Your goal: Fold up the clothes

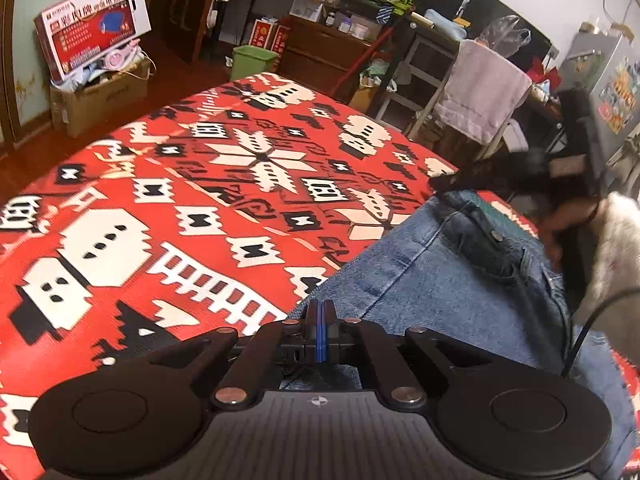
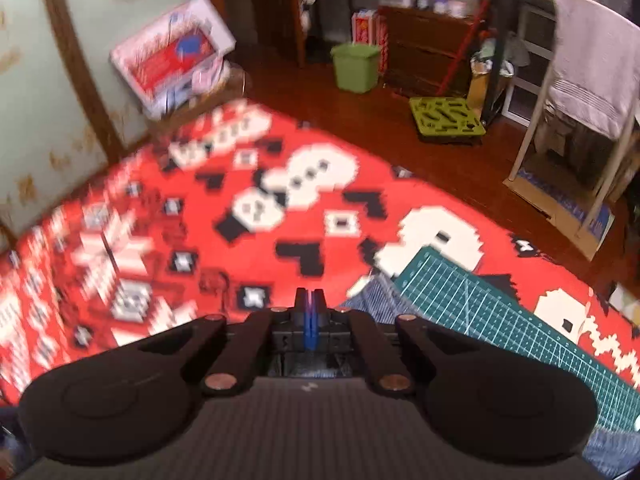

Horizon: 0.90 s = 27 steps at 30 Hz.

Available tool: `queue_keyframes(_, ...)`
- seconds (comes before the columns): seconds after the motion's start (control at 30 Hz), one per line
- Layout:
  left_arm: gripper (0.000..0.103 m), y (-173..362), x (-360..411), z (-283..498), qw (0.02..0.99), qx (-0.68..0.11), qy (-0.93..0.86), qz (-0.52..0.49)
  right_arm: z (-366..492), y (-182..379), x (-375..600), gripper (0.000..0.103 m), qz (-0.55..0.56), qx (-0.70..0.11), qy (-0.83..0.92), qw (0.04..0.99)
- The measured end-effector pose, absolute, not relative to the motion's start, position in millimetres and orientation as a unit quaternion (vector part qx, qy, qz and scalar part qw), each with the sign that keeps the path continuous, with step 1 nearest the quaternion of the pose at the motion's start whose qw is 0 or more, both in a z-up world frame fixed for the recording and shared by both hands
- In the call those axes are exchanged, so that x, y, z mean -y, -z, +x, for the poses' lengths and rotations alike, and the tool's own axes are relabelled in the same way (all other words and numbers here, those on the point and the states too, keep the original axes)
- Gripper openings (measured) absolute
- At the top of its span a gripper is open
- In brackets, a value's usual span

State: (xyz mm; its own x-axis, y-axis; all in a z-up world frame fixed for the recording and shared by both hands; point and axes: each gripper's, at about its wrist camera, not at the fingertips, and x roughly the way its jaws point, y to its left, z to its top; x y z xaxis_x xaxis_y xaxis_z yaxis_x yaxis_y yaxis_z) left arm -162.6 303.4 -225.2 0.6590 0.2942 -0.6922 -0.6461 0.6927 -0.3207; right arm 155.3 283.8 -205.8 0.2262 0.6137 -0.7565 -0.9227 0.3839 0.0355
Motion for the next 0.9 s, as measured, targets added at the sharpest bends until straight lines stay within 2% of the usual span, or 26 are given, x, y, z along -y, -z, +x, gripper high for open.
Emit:
queue_keyframes(0.6, 0.003, 228.2, -309.2, -169.6, 0.865, -0.302, -0.265, -0.302, 196.4, 216.3, -295.5, 0.001, -0.180, -0.392, -0.468, 0.771)
queue_keyframes(0.9, 0.003, 216.7, -320.6, -179.3, 0.849, -0.291, -0.287, -0.336, 227.1, 173.0, -237.8, 0.005, -0.126, -0.395, -0.455, 0.788)
